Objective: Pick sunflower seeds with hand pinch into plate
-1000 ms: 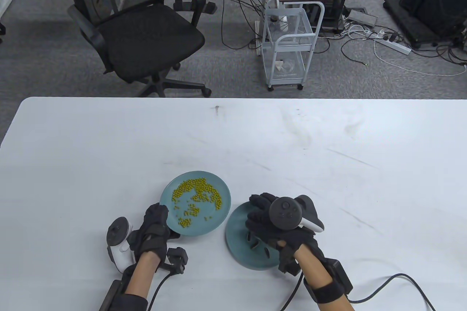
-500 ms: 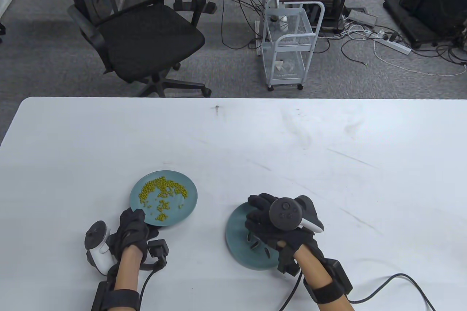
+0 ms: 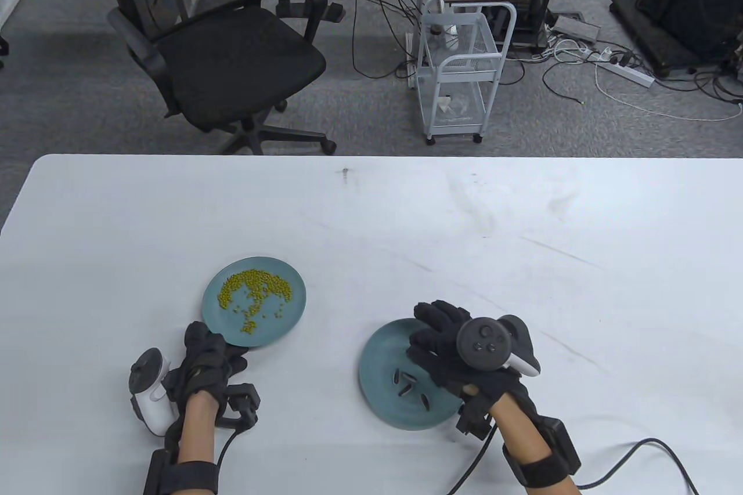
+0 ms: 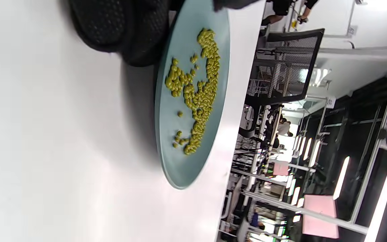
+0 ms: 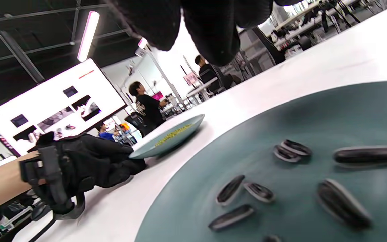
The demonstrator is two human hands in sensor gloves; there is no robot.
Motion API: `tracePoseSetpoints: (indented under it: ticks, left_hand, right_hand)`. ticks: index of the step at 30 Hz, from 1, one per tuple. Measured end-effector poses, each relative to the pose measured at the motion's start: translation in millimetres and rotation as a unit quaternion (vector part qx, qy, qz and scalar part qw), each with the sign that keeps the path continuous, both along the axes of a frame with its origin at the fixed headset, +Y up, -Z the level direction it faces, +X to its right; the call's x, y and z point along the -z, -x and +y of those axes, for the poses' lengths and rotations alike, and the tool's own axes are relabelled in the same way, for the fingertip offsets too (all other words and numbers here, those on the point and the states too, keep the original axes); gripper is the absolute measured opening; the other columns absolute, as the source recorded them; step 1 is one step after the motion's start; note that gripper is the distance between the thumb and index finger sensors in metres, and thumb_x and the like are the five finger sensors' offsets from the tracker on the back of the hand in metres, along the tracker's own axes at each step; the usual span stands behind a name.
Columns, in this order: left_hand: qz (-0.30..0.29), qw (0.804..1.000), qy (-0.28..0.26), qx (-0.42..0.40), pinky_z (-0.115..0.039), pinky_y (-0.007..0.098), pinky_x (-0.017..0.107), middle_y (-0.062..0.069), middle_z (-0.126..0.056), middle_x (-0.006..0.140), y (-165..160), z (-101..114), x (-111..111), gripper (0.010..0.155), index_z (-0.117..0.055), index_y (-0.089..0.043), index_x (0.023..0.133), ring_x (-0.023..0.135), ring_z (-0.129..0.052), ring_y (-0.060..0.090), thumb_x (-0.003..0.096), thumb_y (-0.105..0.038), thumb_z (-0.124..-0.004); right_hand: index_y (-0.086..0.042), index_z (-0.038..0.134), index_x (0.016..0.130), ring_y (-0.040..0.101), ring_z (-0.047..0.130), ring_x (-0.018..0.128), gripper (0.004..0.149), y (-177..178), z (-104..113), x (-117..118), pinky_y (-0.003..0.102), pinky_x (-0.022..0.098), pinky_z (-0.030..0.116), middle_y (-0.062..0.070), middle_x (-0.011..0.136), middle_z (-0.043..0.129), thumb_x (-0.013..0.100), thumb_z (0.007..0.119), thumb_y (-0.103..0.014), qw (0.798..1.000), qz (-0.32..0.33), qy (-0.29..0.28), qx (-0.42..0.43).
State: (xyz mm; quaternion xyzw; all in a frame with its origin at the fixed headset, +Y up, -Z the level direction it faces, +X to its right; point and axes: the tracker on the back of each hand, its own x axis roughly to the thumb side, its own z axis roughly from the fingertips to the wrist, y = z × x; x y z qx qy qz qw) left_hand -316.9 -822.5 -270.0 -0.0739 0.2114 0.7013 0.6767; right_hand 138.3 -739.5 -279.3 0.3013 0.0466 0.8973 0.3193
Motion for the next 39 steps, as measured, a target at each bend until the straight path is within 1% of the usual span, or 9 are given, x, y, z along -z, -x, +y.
tracePoseSetpoints:
  ticks: [3, 7, 10, 12, 15, 18, 20, 22, 39]
  left_hand:
    - [-0.030, 0.998, 0.015, 0.062, -0.057, 0.052, 0.061, 0.024, 0.009, 0.104, -7, 16, -2, 0.082, 0.019, -0.022, 0.091, 0.090, -0.055, 0.049, 0.0622, -0.046, -0.054]
    - [-0.095, 0.983, -0.037, 0.154, -0.042, 0.062, 0.067, 0.018, 0.017, 0.103, -23, 46, -7, 0.086, 0.020, -0.029, 0.091, 0.100, -0.031, 0.050, 0.0619, -0.054, -0.057]
    - [-0.131, 0.954, -0.132, 0.234, -0.035, 0.066, 0.069, 0.014, 0.016, 0.107, -47, 68, -13, 0.088, 0.019, -0.031, 0.093, 0.105, -0.023, 0.047, 0.0615, -0.059, -0.058]
    - [-0.143, 0.923, -0.250, 0.257, -0.035, 0.064, 0.073, 0.007, 0.016, 0.110, -70, 79, -14, 0.091, 0.019, -0.036, 0.093, 0.110, -0.022, 0.039, 0.0597, -0.064, -0.060]
    - [-0.186, 0.890, -0.317, 0.271, -0.033, 0.067, 0.073, 0.000, 0.011, 0.112, -96, 84, -17, 0.095, 0.011, -0.043, 0.095, 0.111, -0.024, 0.037, 0.0529, -0.065, -0.070]
    - [-0.340, 0.859, -0.276, 0.266, -0.021, 0.071, 0.070, 0.001, 0.007, 0.115, -117, 70, -11, 0.096, 0.006, -0.043, 0.099, 0.111, -0.014, 0.041, 0.0506, -0.072, -0.072]
    - [-0.477, 0.827, -0.148, 0.259, -0.007, 0.070, 0.069, -0.001, 0.016, 0.113, -132, 47, -9, 0.096, 0.012, -0.045, 0.097, 0.109, 0.002, 0.039, 0.0516, -0.077, -0.067]
    - [-0.527, 0.805, -0.077, 0.262, -0.002, 0.069, 0.068, -0.002, 0.021, 0.111, -140, 27, -9, 0.097, 0.015, -0.045, 0.095, 0.108, 0.007, 0.038, 0.0524, -0.078, -0.065]
    - [-0.486, 0.826, -0.103, 0.265, -0.007, 0.068, 0.069, 0.001, 0.010, 0.115, -134, 28, -3, 0.093, 0.008, -0.041, 0.100, 0.108, -0.001, 0.038, 0.0530, -0.073, -0.066]
  right_hand:
    - [0.006, 0.067, 0.102, 0.066, 0.024, 0.100, 0.058, -28, -4, -15, 0.082, 0.063, 0.018, 0.035, 0.116, 0.034, 0.059, 0.082, -0.031, 1.000, -0.003, -0.019, 0.014]
    - [-0.005, 0.039, 0.114, 0.062, 0.007, 0.102, 0.080, -77, -1, -33, 0.083, 0.059, 0.009, 0.026, 0.117, 0.007, 0.058, 0.083, -0.042, 0.999, -0.026, -0.029, 0.028]
    - [-0.013, 0.024, 0.115, 0.062, 0.002, 0.102, 0.089, -108, -4, -37, 0.085, 0.058, 0.007, 0.020, 0.115, -0.004, 0.058, 0.081, -0.050, 0.997, -0.066, -0.020, 0.045]
    - [-0.015, 0.015, 0.114, 0.062, 0.000, 0.101, 0.091, -117, -15, -29, 0.085, 0.057, 0.007, 0.018, 0.113, -0.009, 0.059, 0.075, -0.055, 0.994, -0.087, 0.015, 0.069]
    - [-0.015, 0.004, 0.110, 0.062, -0.005, 0.099, 0.089, -116, -32, -17, 0.084, 0.055, 0.004, 0.018, 0.110, -0.015, 0.062, 0.067, -0.057, 0.987, -0.082, 0.071, 0.116]
    - [-0.014, 0.003, 0.109, 0.062, -0.005, 0.098, 0.088, -107, -42, -14, 0.083, 0.055, 0.004, 0.020, 0.110, -0.014, 0.063, 0.065, -0.057, 0.983, -0.062, 0.105, 0.137]
    - [-0.013, 0.003, 0.109, 0.062, -0.004, 0.098, 0.088, -101, -47, -14, 0.082, 0.055, 0.004, 0.021, 0.110, -0.012, 0.063, 0.064, -0.057, 0.985, -0.049, 0.119, 0.113]
    - [-0.013, 0.004, 0.109, 0.062, -0.003, 0.098, 0.088, -97, -52, -14, 0.082, 0.056, 0.004, 0.023, 0.111, -0.011, 0.063, 0.064, -0.057, 0.986, -0.040, 0.130, 0.092]
    - [-0.005, 0.012, 0.110, 0.062, 0.002, 0.097, 0.083, -87, -53, -18, 0.078, 0.058, 0.006, 0.032, 0.112, 0.001, 0.065, 0.065, -0.050, 0.983, -0.022, 0.150, 0.108]
